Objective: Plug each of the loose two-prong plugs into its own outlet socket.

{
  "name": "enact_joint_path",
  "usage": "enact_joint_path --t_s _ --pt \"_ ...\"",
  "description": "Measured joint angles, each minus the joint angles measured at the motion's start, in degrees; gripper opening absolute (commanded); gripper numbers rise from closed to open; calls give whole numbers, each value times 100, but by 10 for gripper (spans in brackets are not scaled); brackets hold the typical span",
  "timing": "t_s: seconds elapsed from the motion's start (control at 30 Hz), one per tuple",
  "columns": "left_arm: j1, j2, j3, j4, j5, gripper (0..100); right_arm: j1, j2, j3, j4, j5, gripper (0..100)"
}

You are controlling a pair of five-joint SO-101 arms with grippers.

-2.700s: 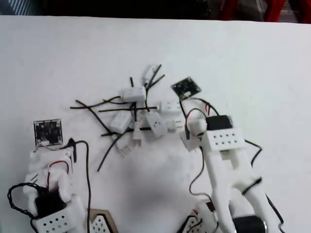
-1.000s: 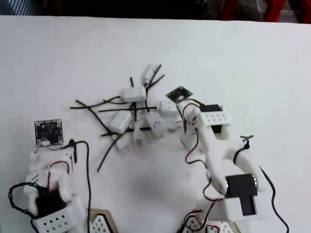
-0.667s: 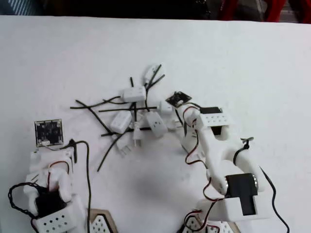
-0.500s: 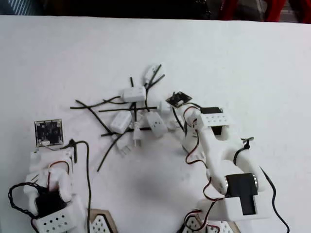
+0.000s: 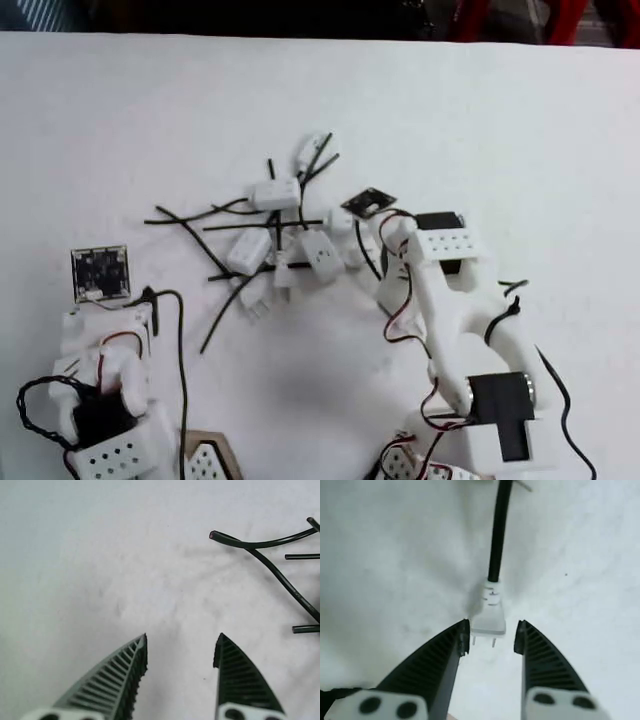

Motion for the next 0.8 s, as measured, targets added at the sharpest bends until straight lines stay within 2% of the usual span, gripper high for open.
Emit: enact_joint_path --t_s 0.23,0.8 --pt "0 0 0 0 0 222 343 360 0 -334 0 141" --pt "0 0 0 0 0 222 26 1002 -185 -211 9 95"
